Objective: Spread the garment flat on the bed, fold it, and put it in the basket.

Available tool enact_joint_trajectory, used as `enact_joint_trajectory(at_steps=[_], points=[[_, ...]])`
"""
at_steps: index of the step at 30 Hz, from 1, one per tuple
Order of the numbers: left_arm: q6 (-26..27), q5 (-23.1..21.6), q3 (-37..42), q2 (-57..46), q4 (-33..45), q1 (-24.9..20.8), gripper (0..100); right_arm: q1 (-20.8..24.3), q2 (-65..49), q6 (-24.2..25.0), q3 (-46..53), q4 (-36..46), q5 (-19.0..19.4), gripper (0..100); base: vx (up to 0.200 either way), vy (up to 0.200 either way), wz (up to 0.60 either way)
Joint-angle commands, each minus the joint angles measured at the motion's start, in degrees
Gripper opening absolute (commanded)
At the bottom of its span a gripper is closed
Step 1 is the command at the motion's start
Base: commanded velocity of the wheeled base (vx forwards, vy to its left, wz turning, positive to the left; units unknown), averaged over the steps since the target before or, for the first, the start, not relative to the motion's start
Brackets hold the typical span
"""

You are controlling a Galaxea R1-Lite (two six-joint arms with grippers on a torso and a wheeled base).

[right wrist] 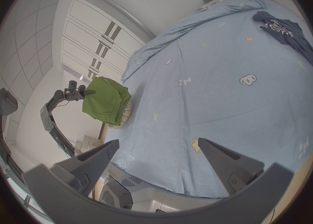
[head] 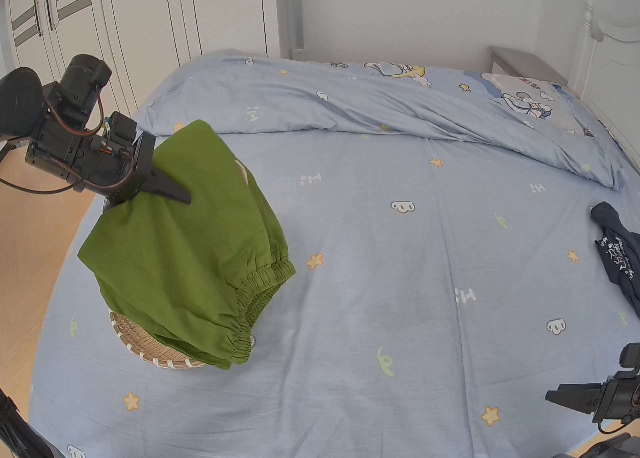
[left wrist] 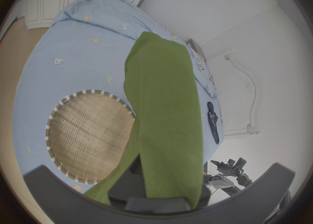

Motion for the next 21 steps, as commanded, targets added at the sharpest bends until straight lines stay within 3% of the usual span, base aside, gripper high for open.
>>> enact_joint_trajectory(at_steps=[1, 6, 10, 14, 21], points=[[1.84, -0.58, 4.75, 0.39, -0.54, 4.41, 0, -0.01, -0.08, -0.01, 0.12, 0.0, 0.04, 100, 0.0, 0.0, 0.0], [6.14, -2.08, 7.12, 1.27, -0.54, 7.23, 0, -0.01, -0.34, -0.01, 0.03, 0.35, 0.04, 100, 0.0, 0.0, 0.0], [6.32, -2.34, 6.59, 1.45, -0.72, 8.54, 0, -0.01, -0.43, -0.01, -0.06, 0.44, 0.04, 100, 0.0, 0.0, 0.0], [6.32, -2.34, 7.03, 5.31, -6.78, 11.18, 0, -0.01, -0.43, 0.08, -0.15, 0.44, -0.04, 100, 0.0, 0.0, 0.0], [6.32, -2.69, 5.89, 9.18, -10.21, 14.26, 0, -0.01, -0.43, -0.01, -0.15, 0.44, -0.04, 100, 0.0, 0.0, 0.0]])
